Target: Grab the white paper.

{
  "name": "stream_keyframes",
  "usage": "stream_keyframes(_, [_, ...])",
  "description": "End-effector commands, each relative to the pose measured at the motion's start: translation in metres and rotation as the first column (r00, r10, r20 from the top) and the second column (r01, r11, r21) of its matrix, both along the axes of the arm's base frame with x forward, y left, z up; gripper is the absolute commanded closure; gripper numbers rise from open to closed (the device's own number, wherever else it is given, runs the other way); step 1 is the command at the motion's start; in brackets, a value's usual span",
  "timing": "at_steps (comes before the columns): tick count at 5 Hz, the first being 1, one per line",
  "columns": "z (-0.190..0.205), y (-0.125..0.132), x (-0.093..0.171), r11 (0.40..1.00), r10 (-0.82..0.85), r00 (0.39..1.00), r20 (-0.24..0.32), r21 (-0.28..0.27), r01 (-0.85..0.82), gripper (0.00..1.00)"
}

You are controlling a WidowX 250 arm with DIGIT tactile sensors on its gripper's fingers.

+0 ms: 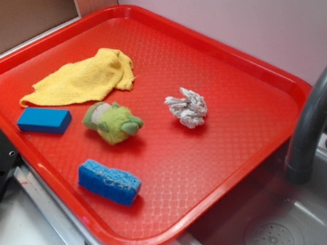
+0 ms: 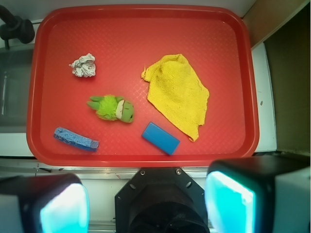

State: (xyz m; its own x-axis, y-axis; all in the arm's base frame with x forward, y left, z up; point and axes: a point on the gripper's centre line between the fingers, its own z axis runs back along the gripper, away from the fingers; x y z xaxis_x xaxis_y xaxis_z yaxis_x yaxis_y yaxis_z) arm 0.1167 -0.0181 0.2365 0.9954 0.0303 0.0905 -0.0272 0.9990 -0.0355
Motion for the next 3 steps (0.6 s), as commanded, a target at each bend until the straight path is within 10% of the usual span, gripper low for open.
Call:
stream_keyframes(1, [0.000,0.000,0.000,1.000,0.000,1.000,0.000,0.000,0.000,0.00])
stream_keyframes(3, [-0.015,-0.016,0.035,0.964,0.258,0.966,0.018,-0.070,-0.257,0.00])
